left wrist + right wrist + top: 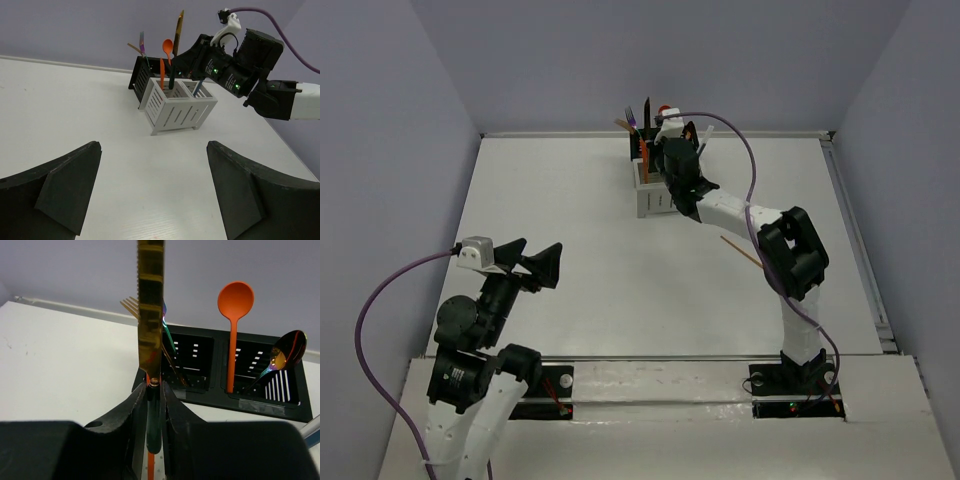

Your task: Sort the eating utensils into containers

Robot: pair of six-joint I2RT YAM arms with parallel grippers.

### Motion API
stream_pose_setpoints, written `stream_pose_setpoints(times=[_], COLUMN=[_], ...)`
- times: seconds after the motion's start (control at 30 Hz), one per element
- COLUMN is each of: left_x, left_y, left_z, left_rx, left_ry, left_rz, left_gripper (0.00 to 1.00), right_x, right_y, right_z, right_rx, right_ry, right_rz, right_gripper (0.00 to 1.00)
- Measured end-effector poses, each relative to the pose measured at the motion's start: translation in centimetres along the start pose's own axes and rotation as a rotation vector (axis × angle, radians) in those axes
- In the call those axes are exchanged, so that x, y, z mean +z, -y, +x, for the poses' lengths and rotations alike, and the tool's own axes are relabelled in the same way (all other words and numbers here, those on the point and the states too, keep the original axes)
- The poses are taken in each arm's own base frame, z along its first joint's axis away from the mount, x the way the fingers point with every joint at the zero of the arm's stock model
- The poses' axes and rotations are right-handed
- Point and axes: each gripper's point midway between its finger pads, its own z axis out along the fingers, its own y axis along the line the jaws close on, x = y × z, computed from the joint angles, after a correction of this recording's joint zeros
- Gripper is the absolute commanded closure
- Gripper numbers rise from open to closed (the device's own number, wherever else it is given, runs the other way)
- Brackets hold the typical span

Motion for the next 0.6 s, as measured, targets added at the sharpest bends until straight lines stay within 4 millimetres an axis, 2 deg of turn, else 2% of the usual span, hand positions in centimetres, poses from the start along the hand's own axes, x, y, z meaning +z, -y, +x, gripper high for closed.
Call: stream_pose_setpoints(times=[0.07,0.13,0.33,0.4,0.5,0.6], left_x=[0.0,0.0,0.0,0.0,0.0,0.0], left_y=[0.0,0.0,0.0,0.0,0.0,0.0], left_z=[0.0,0.0,0.0,0.0,0.0,0.0], left_rx=[0.000,0.000,0.000,0.000,0.000,0.000], left_ry=[0.000,0.000,0.000,0.000,0.000,0.000], left_rz=[0.000,0.000,0.001,0.001,0.001,0.001], left_gripper=[0.01,0.01,0.01,0.01,0.01,0.01], right_x=[0.0,0.0,-0.2,-0.9,-2.4,-4.8], right_y=[0.0,-0.1,-0.1,0.1,0.6,1.7], right_z=[0.0,-0.2,-0.3,-0.6,-1.3,-2.8], right_rx=[0.003,0.005,0.000,-0.004,-0.011,-0.011], right_ry=[0.001,0.008,0.006,0.004,0.000,0.000], right_rz=[-0.002,-0.005,-0.006,-0.007,-0.006,0.010], right_gripper=[0.62,0.59,0.59,0.59,0.67,0.71])
